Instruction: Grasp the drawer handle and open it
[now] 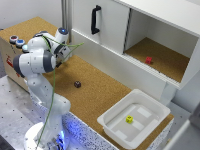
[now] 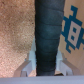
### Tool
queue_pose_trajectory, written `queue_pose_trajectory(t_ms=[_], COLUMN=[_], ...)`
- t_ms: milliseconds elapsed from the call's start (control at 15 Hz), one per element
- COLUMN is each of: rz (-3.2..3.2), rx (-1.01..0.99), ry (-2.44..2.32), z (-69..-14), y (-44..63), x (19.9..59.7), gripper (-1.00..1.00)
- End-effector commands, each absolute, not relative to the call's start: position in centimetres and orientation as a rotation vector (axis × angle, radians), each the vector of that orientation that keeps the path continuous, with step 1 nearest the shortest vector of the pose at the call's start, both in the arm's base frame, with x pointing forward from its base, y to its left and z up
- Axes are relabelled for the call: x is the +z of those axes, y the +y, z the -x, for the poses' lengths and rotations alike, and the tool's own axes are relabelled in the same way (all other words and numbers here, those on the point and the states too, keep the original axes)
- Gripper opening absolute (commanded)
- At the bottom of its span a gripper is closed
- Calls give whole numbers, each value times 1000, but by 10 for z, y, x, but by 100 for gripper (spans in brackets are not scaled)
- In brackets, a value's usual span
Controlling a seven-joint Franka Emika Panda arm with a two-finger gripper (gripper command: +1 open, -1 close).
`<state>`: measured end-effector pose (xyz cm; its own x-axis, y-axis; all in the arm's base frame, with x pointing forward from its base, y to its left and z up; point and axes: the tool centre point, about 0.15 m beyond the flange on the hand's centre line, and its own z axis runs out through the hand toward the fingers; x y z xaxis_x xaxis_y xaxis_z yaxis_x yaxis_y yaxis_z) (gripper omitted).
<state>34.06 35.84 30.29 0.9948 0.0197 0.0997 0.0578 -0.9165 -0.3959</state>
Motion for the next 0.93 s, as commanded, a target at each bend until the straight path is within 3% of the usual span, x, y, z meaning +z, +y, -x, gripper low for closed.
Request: queue_pose_trajectory(t_ms=[0,867], rz=[2602,2572], rx=[-185,-180], ry=[-86,-106], z=[-330,-334], y=[358,320], x=[284,273], gripper=[-100,-100])
